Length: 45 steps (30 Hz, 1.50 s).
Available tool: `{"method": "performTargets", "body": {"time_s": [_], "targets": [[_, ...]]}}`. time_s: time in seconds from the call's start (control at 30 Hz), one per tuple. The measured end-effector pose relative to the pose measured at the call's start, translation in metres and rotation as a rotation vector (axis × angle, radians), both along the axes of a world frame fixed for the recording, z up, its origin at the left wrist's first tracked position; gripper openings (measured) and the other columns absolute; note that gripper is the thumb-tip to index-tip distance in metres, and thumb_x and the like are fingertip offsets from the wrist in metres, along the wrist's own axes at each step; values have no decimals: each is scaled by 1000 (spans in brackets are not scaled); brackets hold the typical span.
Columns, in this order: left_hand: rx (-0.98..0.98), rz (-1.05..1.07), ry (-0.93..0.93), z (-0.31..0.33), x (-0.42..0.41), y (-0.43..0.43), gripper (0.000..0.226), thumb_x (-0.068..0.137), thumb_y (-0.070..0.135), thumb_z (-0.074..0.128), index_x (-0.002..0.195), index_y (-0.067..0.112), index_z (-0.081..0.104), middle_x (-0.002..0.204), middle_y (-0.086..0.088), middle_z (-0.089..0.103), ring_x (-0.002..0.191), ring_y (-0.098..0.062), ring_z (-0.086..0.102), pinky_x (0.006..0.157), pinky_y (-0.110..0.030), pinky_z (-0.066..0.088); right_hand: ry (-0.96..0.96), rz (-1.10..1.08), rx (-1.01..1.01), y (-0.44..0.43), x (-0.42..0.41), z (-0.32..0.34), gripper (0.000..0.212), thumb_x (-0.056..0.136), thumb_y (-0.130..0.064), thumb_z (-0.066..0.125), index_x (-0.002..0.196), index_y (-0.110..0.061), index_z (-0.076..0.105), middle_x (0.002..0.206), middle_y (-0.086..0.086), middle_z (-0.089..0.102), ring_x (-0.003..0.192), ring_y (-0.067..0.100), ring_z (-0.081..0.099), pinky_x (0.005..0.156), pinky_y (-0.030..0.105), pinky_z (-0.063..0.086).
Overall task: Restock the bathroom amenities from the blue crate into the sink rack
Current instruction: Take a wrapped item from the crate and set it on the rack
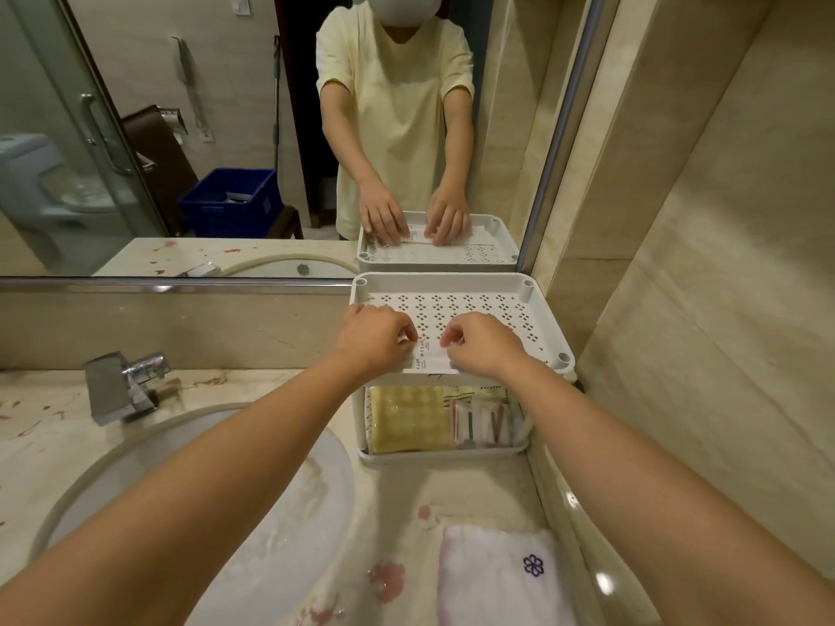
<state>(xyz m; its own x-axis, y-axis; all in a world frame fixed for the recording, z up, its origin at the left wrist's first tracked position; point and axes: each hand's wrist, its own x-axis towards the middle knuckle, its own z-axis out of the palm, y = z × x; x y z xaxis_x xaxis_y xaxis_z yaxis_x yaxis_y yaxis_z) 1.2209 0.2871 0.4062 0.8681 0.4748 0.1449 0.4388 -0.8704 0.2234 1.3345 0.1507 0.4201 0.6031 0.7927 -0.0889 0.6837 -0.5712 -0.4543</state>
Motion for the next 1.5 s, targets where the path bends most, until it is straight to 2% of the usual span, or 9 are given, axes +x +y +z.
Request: {"method": "performTargets", "body": {"time_s": [0.13,0.3,0.6,0.87,1.17,1.37,1.5], "targets": [[37,27,-33,2,-12,-1,30,92,35,54,119,28,65,120,1,63,116,-21,53,106,-38,35,-235,34,-28,5,-10,-2,32,87,-20,55,117,-27,64,123,-3,61,115,21,54,90,35,45],[2,89,-137,5,-44,2,37,93,36,57,128,25,58,128,1,55,120,-20,49,97,-37,43,-465,137,-2,19,-36,3,34,91,-24,54,125,-23,59,126,1,60,118,24,50,94,39,41],[29,299,-161,15,-156,21,41,93,38,58,132,25,53,132,4,52,119,-15,50,88,-32,46,-480,340,77,70,-122,20,41,89,-18,50,129,-22,57,129,2,57,121,25,49,93,38,41],[45,571,-1,12,-314,21,48,89,38,61,134,25,49,131,0,52,118,-22,52,91,-36,44,-451,616,22,106,-254,18,41,87,-21,52,127,-20,54,130,5,54,120,28,49,97,40,43],[-4,811,93,-5,-492,-23,51,91,38,58,138,25,44,136,3,47,122,-20,47,92,-37,46,-431,894,-2,99,-428,2,49,91,-21,49,140,-21,44,138,5,48,128,27,42,99,39,39],[-45,974,112,-23,-603,-66,53,89,38,58,138,25,44,137,3,48,123,-19,48,92,-38,47,-419,1084,11,85,-541,-17,50,91,-21,48,140,-21,43,139,3,47,128,26,42,99,40,39],[-69,1088,124,-35,-674,-99,52,87,41,61,134,25,47,132,2,50,122,-22,49,93,-40,46,-410,1197,44,73,-614,-30,44,90,-28,52,133,-20,50,132,4,52,122,28,47,96,42,41]]}}
